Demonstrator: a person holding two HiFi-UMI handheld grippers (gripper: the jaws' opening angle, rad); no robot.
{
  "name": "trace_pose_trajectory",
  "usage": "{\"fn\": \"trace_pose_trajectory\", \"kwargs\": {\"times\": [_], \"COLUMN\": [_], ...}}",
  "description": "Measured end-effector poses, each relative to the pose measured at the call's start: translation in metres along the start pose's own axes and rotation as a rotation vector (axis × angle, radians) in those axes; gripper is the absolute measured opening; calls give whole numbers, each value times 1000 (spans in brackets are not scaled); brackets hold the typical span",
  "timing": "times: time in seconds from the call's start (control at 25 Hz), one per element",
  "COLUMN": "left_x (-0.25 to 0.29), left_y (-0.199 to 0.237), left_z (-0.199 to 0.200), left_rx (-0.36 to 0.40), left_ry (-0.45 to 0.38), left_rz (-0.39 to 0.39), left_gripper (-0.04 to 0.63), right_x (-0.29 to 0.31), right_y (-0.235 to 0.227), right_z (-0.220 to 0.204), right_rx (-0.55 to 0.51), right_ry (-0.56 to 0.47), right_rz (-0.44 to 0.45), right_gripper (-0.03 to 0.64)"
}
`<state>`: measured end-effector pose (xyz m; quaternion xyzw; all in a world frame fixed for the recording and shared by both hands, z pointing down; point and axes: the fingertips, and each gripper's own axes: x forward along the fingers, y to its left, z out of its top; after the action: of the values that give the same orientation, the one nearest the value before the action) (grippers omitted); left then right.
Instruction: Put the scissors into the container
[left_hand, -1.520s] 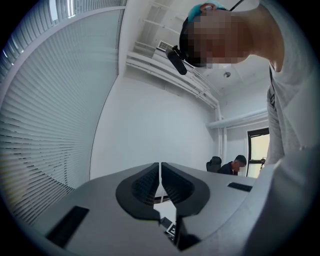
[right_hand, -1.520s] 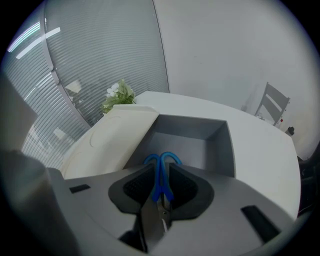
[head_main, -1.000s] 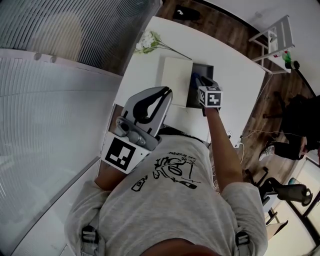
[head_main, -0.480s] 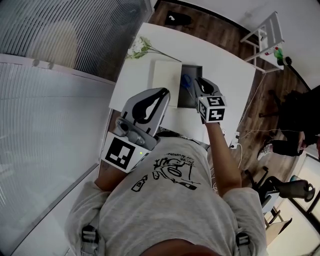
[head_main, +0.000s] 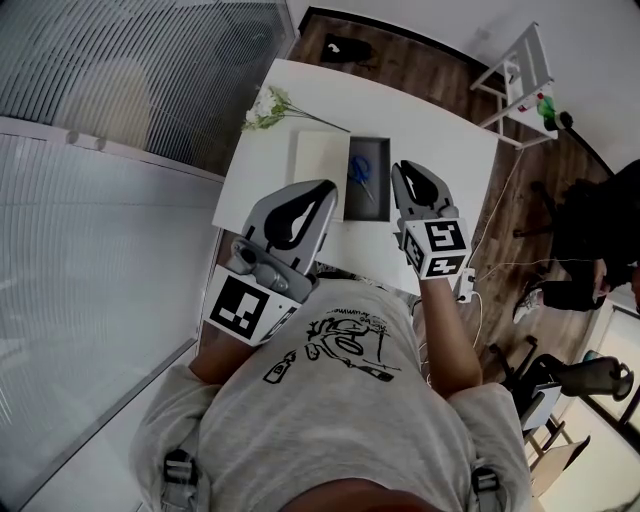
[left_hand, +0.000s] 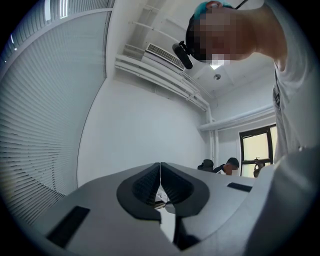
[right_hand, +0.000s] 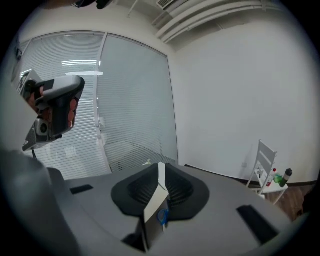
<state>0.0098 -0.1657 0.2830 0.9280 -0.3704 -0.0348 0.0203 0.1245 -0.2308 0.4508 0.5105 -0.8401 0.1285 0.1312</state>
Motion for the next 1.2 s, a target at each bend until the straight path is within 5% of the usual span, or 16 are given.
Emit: {"fn": "trace_pose_trajectory", "kwargs": {"times": [1.2], "left_x": [13], "left_y": [-29], "left_z": [22], "left_rx": [24], "left_ry": [-14], "left_rz": [-32], "left_gripper": [21], "right_x": [-136], "right_y": [48], "right_z": [132], "right_rx": [-187], "right_ry": [-242], "right_rz": [50], "right_gripper": [29]}}
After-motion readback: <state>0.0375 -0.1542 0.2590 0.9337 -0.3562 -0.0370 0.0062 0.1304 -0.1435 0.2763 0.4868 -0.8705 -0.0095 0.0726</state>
